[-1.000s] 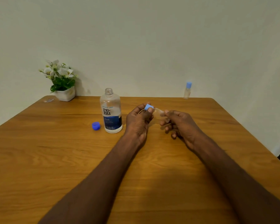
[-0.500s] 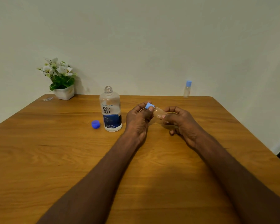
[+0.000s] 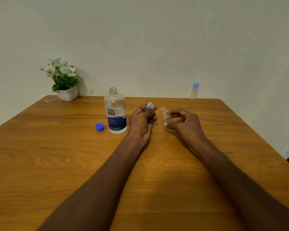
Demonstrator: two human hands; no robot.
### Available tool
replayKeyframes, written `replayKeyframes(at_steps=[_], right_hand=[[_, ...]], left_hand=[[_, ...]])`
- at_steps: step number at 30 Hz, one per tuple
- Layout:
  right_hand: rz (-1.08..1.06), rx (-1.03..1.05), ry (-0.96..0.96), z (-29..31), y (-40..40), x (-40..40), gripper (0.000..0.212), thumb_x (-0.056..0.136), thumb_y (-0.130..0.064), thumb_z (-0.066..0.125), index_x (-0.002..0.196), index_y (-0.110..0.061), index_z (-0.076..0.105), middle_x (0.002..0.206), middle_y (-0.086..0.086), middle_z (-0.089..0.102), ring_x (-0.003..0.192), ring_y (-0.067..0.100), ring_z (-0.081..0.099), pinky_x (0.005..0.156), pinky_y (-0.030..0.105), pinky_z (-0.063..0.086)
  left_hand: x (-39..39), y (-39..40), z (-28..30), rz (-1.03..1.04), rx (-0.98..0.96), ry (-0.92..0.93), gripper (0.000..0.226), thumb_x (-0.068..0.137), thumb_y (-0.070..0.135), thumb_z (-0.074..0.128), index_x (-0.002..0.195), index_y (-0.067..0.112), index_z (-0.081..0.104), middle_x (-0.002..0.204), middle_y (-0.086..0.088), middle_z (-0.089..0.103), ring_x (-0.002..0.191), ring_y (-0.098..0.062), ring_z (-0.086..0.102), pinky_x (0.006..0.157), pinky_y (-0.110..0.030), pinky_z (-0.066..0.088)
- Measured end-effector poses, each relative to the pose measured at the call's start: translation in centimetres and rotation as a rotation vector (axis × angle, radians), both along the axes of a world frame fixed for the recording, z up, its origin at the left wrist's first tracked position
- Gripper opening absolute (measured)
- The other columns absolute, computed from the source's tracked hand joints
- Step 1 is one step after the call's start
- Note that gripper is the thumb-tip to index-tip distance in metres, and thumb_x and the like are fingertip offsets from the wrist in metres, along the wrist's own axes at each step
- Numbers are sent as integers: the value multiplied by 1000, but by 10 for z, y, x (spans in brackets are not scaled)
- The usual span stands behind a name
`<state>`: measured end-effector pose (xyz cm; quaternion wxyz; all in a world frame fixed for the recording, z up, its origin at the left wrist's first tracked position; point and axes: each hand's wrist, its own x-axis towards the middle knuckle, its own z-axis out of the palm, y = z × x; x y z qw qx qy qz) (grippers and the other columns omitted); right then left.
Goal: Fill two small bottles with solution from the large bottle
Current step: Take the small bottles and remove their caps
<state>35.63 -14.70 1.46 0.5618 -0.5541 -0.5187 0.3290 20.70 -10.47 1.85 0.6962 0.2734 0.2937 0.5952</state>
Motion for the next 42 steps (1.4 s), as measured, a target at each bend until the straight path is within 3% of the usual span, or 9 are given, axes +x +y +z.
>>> replayKeyframes(at_steps=[3, 6, 17, 23, 28, 30, 35, 38, 42], right_hand=[[-97, 33, -88, -5, 5, -5, 42, 76, -13, 90, 113, -24, 72, 107, -9, 73, 95, 8, 69, 73, 26, 58], [-161, 41, -165, -11, 8, -6, 45, 73, -23, 93, 114, -23, 74, 104, -9, 75, 96, 6, 71, 81, 33, 61], [-123, -9, -456, -17, 11, -11, 45, 77, -33, 88, 120, -26, 76, 104, -13, 77, 92, 3, 71, 86, 39, 62], [-76, -78, -466, -13, 3, -10, 91, 69, -34, 95, 148, -20, 52, 125, -4, 67, 108, 12, 63, 93, 33, 55], [-68, -95, -526, -9, -10, -12, 121, 66, -44, 96, 160, -27, 24, 154, 4, 42, 134, 21, 50, 104, 40, 52], [-139, 48, -621, -5, -16, -15, 115, 70, -47, 92, 159, -28, 21, 156, 3, 33, 138, 23, 44, 105, 41, 51], [-195, 442, -580, 11, -38, -39, 65, 86, -35, 79, 140, -22, 46, 128, -1, 49, 108, 9, 51, 78, 27, 53], [-67, 442, -666, 6, -45, -57, 48, 89, -30, 77, 131, -23, 54, 112, -8, 51, 89, 5, 50, 73, 25, 50], [99, 362, -765, -3, -46, -65, 39, 90, -30, 76, 126, -30, 60, 100, -13, 54, 79, 5, 53, 67, 25, 50]], left_hand=[[-2, 2, -4, 44, 10, 71, 23, 100, 18, 66, 120, 8, 72, 98, -5, 70, 89, -16, 61, 82, -29, 57], [-2, 3, -5, 97, 37, 163, 28, 106, 19, 57, 129, 11, 72, 98, -4, 66, 87, -16, 58, 82, -29, 57], [3, -1, -7, 260, 147, 473, 24, 98, 15, 71, 120, 6, 68, 101, -2, 69, 87, -12, 61, 74, -25, 56], [-5, -22, -7, 296, 253, 712, 15, 99, 19, 70, 113, 19, 73, 105, 4, 72, 99, -13, 66, 88, -29, 56], [-29, -61, -7, 398, 370, 983, 23, 94, 12, 74, 106, 31, 69, 115, 6, 63, 99, -1, 60, 82, -10, 46], [-46, -77, -5, 439, 411, 1047, 28, 90, 5, 75, 106, 28, 68, 113, 4, 60, 97, -2, 61, 80, -8, 46], [-88, -107, -5, 510, 344, 1182, 35, 86, 0, 74, 110, 22, 62, 103, 6, 61, 87, -6, 62, 67, -12, 48], [-110, -111, -11, 542, 234, 1205, 46, 85, 1, 73, 121, 22, 54, 93, 2, 65, 78, -10, 65, 56, -19, 49], [-118, -110, -10, 528, 112, 1222, 58, 86, 2, 79, 133, 16, 48, 93, 2, 65, 78, -8, 62, 53, -14, 38]])
